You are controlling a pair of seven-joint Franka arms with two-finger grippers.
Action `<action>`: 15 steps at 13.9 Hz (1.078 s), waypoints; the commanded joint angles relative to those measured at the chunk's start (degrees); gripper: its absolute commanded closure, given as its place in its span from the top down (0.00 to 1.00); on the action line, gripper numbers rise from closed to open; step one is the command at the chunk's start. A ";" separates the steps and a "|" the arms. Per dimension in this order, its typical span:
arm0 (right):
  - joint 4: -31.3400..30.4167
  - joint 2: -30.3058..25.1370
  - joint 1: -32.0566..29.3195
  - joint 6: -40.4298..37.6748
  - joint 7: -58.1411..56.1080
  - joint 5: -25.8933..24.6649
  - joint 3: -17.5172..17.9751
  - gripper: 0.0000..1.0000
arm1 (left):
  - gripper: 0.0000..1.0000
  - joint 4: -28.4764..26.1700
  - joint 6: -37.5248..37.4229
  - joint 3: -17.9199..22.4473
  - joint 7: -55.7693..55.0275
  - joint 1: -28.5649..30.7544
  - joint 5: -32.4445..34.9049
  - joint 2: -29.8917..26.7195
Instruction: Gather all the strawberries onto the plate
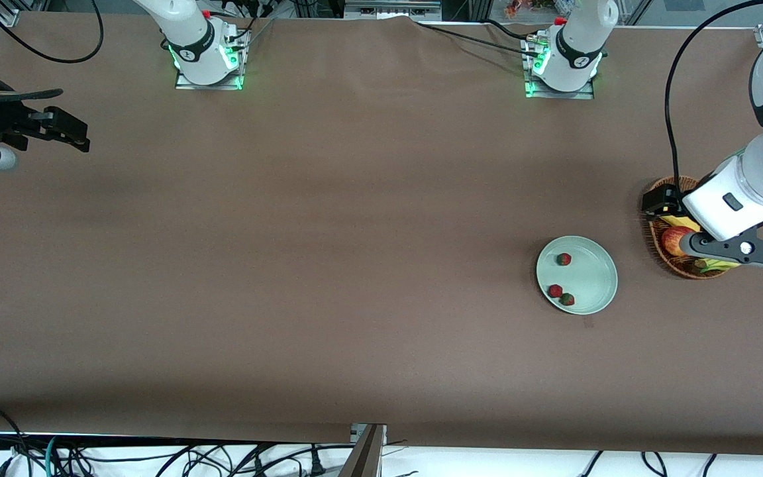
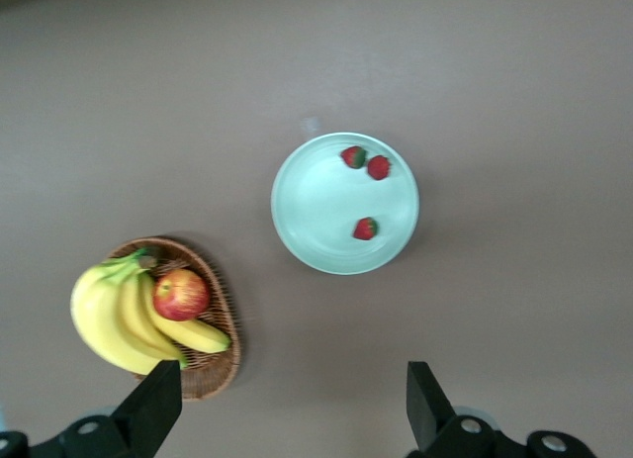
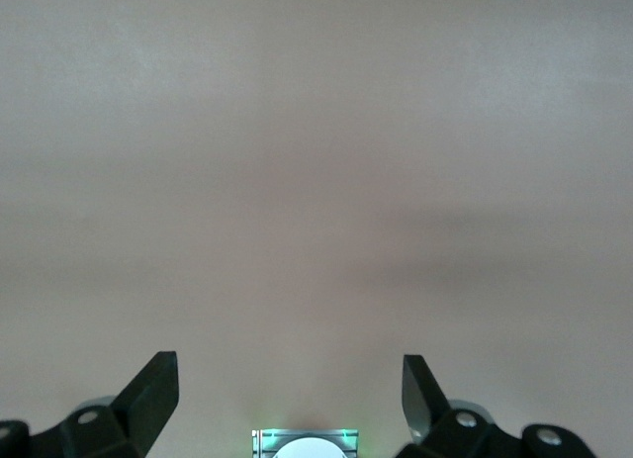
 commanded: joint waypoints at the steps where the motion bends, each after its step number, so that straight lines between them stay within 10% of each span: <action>1: 1.24 0.40 -0.30 -0.58 -0.72 0.16 0.33 1.00 | 1.00 1.58 -1.46 0.18 -0.81 1.36 -2.94 0.24; 9: 1.24 0.40 -0.48 -0.49 -0.89 0.96 0.25 1.00 | 1.00 -15.25 10.40 12.66 -0.29 -2.94 -12.07 -10.90; 13: 1.24 0.40 -0.48 -0.49 -0.72 1.04 0.25 1.00 | 1.00 -33.19 14.27 12.58 -1.33 -3.03 -12.25 -25.05; 15: 1.24 0.40 -0.39 -0.49 -0.72 1.04 0.25 1.00 | 1.00 -33.14 14.28 10.66 -4.49 -3.03 -12.17 -25.16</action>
